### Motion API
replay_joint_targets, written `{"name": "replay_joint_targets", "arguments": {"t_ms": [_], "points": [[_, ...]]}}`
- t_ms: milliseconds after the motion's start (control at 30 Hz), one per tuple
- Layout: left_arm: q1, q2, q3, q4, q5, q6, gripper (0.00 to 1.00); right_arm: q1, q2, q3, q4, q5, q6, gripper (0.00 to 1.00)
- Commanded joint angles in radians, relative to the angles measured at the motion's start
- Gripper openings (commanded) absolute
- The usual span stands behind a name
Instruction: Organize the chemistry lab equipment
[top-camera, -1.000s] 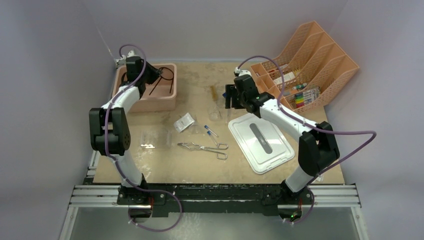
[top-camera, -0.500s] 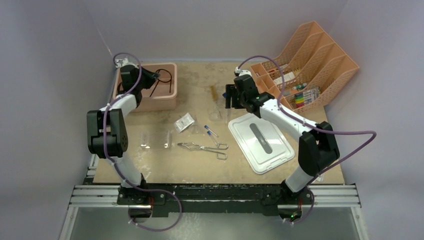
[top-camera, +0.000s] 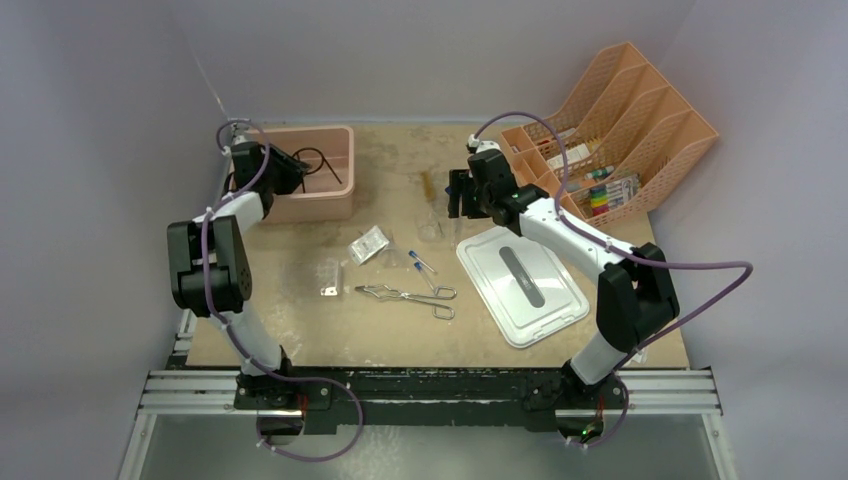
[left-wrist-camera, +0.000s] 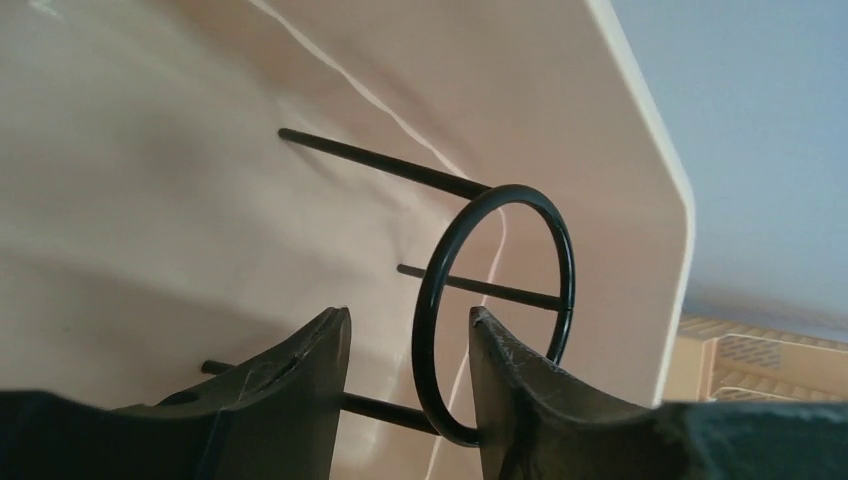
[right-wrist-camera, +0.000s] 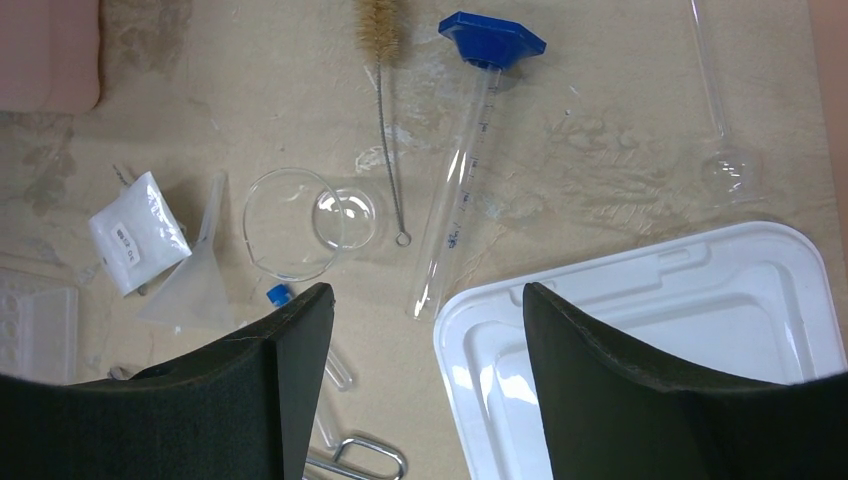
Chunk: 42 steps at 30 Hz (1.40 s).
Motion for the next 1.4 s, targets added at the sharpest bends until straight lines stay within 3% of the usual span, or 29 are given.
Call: {"name": "replay_joint_targets", "arguments": {"t_ms": [0,200,467,867,1200,1367], "points": [[0.005,0.007,0.088,-0.143,-0.078,0.080,0.48,0.001,-0.013,0.028,0.025,-0.005,0.012,0.72],[0.003,0.016,0.116,-0.214,-0.093,0.098,0.50,0.002,-0.013,0.025,0.028,-0.007,0.022,0.72],[-0.002,0.106,0.135,-0.094,0.030,-0.024,0.33,0.001,-0.014,0.021,0.036,-0.012,0.025,0.72],[-0.078,0.221,0.219,0.039,0.031,-0.111,0.24,0.001,-0.033,0.016,0.025,-0.006,0.022,0.72],[-0.098,0.257,0.290,0.027,0.023,-0.085,0.25,0.002,-0.038,0.022,0.012,0.002,0.017,0.72],[-0.090,0.183,0.369,-0.158,-0.087,0.016,0.45,0.001,-0.035,0.036,-0.009,0.013,0.024,0.72]]}}
